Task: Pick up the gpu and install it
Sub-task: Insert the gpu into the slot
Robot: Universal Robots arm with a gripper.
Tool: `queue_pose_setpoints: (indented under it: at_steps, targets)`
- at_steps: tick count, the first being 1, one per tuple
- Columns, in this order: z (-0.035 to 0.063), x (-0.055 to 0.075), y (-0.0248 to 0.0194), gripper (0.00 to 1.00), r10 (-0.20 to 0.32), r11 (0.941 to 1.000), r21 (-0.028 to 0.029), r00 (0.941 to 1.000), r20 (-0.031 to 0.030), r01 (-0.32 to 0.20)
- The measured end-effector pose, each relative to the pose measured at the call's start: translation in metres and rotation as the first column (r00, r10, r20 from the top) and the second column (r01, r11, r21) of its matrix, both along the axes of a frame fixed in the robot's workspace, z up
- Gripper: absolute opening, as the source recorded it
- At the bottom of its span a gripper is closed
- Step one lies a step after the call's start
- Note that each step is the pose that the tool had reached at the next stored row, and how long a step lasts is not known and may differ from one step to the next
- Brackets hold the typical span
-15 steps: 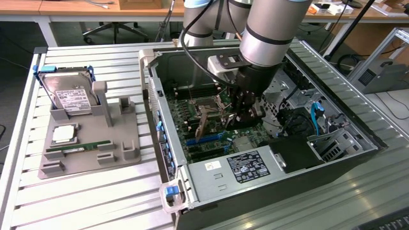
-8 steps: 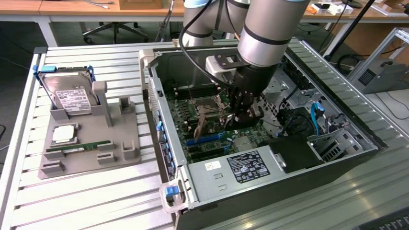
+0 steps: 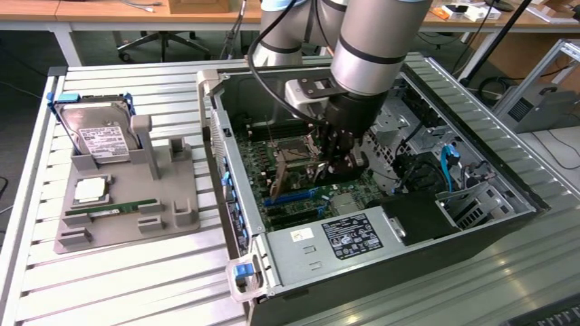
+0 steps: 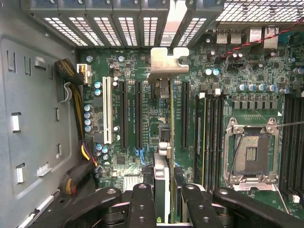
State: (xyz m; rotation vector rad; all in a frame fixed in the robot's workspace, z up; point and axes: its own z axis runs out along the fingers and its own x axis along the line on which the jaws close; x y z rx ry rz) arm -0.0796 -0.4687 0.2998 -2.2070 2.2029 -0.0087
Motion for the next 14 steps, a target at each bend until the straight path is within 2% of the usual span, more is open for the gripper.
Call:
queue_pose_setpoints:
  at_steps: [14]
  targets:
    - [0.0, -0.0038, 0.0, 0.27, 0.0, 1.0, 0.0, 1.0, 0.0, 0.0]
